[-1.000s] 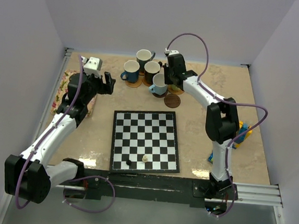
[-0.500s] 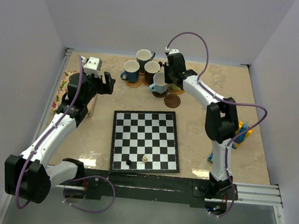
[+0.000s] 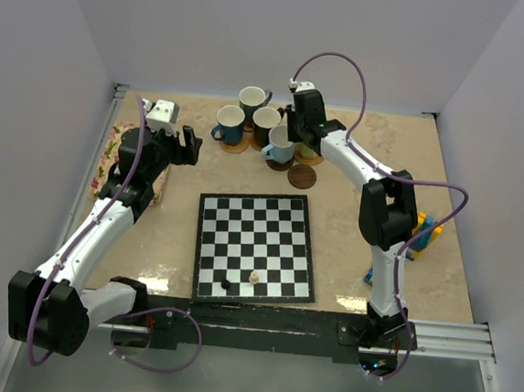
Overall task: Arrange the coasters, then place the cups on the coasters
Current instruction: Place the cup on the coaster.
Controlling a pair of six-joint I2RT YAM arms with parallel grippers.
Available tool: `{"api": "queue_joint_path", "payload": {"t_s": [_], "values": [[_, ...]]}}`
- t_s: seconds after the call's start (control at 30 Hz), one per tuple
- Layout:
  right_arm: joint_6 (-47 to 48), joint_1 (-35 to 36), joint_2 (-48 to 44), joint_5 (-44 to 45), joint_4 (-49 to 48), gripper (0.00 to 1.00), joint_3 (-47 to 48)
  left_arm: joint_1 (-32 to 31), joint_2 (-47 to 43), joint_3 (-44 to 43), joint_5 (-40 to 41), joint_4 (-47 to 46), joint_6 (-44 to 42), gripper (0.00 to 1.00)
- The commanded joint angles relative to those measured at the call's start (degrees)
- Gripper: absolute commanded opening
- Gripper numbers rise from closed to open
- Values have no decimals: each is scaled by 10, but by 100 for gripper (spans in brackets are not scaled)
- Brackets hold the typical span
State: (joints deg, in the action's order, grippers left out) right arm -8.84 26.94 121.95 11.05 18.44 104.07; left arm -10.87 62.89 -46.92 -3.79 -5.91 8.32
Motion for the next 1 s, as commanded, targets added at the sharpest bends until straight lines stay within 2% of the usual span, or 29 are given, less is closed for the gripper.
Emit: {"api": "queue_joint_path", "payload": {"t_s": [0.0,0.53,0.73,0.97], "values": [[1,-3,-9,8,-32,28,31,7,-1,-1,-6,-16,-8,76],[2,-3,-33,8,-35,33,25,7,-1,-1,-8,-16,-8,76],[7,-2,-62,8,-45,43,13,7,-5,0,-8,-16,-8,76],[59,2,-92,-38,-81,48,-17,7,-5,0,-10,-16,-8,76]]}}
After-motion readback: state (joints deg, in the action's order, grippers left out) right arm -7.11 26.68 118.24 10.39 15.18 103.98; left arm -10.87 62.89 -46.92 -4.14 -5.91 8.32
